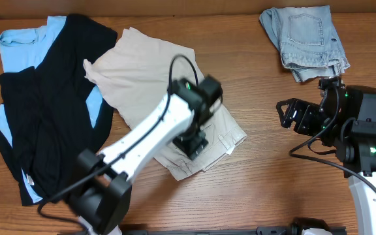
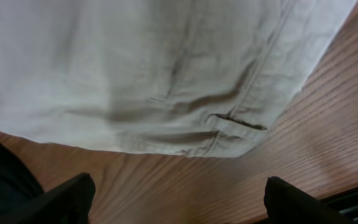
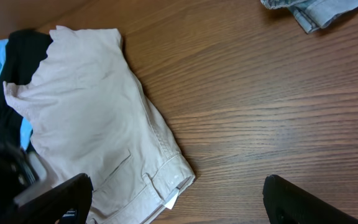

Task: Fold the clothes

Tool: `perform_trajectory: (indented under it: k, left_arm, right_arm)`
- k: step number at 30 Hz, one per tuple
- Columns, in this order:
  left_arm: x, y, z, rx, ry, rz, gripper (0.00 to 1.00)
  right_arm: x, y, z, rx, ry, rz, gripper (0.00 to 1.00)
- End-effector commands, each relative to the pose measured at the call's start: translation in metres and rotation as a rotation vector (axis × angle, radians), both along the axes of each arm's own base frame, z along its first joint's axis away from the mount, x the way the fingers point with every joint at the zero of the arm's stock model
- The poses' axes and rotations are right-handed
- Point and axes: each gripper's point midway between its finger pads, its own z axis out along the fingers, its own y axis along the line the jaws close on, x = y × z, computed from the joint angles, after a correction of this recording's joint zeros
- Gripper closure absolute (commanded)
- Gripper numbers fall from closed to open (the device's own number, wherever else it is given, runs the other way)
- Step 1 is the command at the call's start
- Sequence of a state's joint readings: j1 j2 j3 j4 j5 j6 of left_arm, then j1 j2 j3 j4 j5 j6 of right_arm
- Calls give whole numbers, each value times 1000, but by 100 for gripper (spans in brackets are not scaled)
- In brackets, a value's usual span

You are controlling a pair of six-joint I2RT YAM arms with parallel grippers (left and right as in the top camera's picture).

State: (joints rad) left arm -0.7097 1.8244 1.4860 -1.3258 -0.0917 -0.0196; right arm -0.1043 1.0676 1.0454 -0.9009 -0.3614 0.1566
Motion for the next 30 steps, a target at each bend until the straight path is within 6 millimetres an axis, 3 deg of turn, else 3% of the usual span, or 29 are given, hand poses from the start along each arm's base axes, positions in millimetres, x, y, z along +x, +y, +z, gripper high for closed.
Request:
perform_trajectory:
  k: [1,11,17,21,30]
  left_arm:
    - [-11,12,2,22,-93,36,10]
    - [-34,23,-65,35,-85,-58,9]
    - [-63,8,-78,-88,64,-164,13]
    - [-71,-7,-82,-177,103,-216,14]
    - [-76,8,-108,-148,75,-171,20]
  right_arm:
    - [5,-3,7,-7,-16,-7,9]
    - [9,-3,-6,-1,31,-6,9]
    - [10,-3,-5,-1,26,-6,9]
    - [12,-3,-4,-2,17,-6,9]
    - [12,-3,-4,-2,18,-6,9]
